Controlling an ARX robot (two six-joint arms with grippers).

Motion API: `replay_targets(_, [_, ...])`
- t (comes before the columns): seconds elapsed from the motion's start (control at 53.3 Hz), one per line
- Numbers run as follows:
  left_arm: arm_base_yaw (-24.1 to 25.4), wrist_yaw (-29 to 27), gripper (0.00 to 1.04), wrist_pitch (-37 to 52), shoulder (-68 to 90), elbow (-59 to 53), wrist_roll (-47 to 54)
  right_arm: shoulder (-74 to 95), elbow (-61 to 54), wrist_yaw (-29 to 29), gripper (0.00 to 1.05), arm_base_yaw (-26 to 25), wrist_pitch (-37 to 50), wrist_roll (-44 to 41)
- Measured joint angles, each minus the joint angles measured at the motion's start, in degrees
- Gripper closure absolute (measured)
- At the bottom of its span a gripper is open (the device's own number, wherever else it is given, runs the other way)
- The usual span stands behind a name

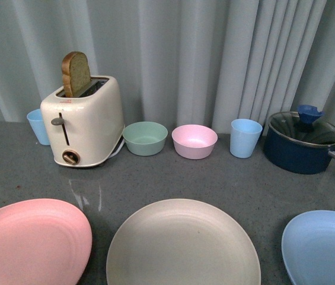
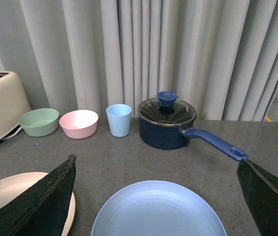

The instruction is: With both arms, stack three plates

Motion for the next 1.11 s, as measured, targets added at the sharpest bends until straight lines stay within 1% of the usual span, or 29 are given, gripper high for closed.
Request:
replay_targets(0.112, [2.05, -0.87, 0.07, 3.34, 13.57, 3.78, 5.2, 0.0, 0.0, 0.02, 0.07, 0.0, 0.0, 0.0])
replay_targets(0.225, [2.82, -0.02, 0.07, 1.09, 23.96, 10.43, 8.44, 0.0, 0.0, -0.02, 0.07, 0.0, 0.0, -0.02])
replay_targets(0.319, [3.13, -0.9, 0.07, 1.2, 30.8, 15.56, 9.38, 0.0, 0.0, 0.0, 0.07, 0.0, 0.0, 0.0])
replay_targets(0.394, [3.1, 0.85, 0.07, 0.15, 35.06, 18.88, 10.69, 0.0, 0.0, 0.02, 0.07, 0.0, 0.0, -0.02])
replay_targets(0.45, [2.89, 3.26, 0.07, -2.82, 39.06, 21.86, 12.72, 0.0, 0.0, 0.0, 0.07, 0.0, 0.0, 0.0])
replay_targets(0.506, [2.73, 5.51, 0.07, -5.81, 42.49, 24.61, 12.35, 0.0, 0.0, 0.0, 0.07, 0.0, 0.0, 0.0])
replay_targets(0.544, [2.58, 6.27, 0.07, -6.73, 43.93, 25.81, 12.2, 0.0, 0.0, 0.0, 0.07, 0.0, 0.0, 0.0])
replay_targets(0.694, [1.4, 5.11, 0.07, -6.25, 48.28, 29.64, 12.44, 0.0, 0.0, 0.0, 0.07, 0.0, 0.0, 0.0])
replay_targets(0.844, [1.16, 0.92, 0.07, -5.35, 52.22, 33.16, 16.13, 0.0, 0.0, 0.0, 0.07, 0.0, 0.0, 0.0])
replay_targets(0.9, [1.33, 0.22, 0.07, -5.62, 54.38, 34.69, 17.62, 0.0, 0.0, 0.0, 0.07, 0.0, 0.0, 0.0])
replay_targets(1.106, [1.62, 2.71, 0.07, -7.04, 57.51, 35.52, 20.02, 0.0, 0.0, 0.0, 0.07, 0.0, 0.0, -0.02])
